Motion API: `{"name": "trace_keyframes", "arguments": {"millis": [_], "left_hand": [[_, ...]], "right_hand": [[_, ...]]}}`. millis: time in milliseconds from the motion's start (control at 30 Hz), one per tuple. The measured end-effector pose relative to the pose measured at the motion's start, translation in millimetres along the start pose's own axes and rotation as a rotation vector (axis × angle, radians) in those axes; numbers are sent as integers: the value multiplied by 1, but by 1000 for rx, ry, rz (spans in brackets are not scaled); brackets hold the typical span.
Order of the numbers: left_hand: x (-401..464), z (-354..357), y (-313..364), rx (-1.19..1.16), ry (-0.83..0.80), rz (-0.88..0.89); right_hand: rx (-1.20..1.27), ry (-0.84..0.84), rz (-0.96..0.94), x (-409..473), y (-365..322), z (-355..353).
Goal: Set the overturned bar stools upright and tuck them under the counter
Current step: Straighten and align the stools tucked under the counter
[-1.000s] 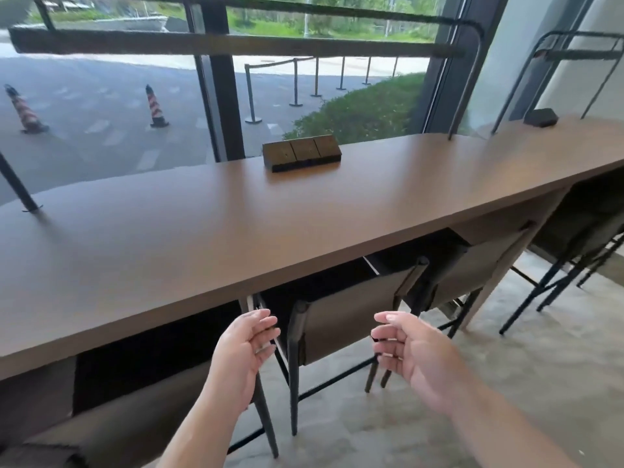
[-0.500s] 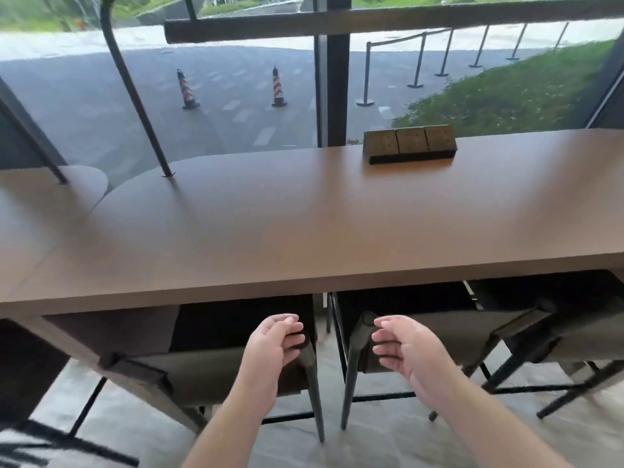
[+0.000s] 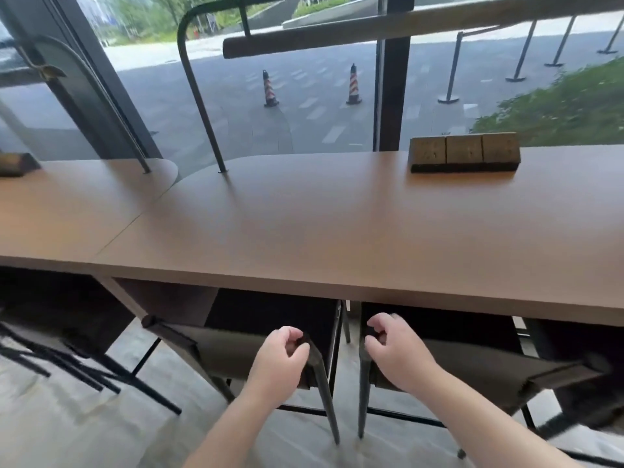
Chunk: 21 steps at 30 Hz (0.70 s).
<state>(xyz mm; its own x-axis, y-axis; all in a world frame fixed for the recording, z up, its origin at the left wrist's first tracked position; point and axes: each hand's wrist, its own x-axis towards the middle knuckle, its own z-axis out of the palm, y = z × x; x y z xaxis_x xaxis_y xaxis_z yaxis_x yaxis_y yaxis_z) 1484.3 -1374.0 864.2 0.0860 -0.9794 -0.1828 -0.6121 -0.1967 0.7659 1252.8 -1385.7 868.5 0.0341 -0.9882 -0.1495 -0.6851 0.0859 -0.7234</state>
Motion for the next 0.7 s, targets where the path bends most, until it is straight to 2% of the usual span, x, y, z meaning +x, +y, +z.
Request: {"name": "trace_keyframes", "arguments": {"millis": [100,233,333,467,700], "left_hand": [[5,10,-5,350,-74,162],[19,19,-11,595,-31,298],[25,19,-16,682,-32,341],[33,19,-23,750,-54,385],[50,17,-31,830,-66,513]], "right_hand": [[-210,-21,-108,-3,10,1],[-391,-70,-163,1,21,8],[-494,-93,-191,4,22,15],[-628,-42,-251,11,21,22],[-753,10,-237,19,19,33]]}}
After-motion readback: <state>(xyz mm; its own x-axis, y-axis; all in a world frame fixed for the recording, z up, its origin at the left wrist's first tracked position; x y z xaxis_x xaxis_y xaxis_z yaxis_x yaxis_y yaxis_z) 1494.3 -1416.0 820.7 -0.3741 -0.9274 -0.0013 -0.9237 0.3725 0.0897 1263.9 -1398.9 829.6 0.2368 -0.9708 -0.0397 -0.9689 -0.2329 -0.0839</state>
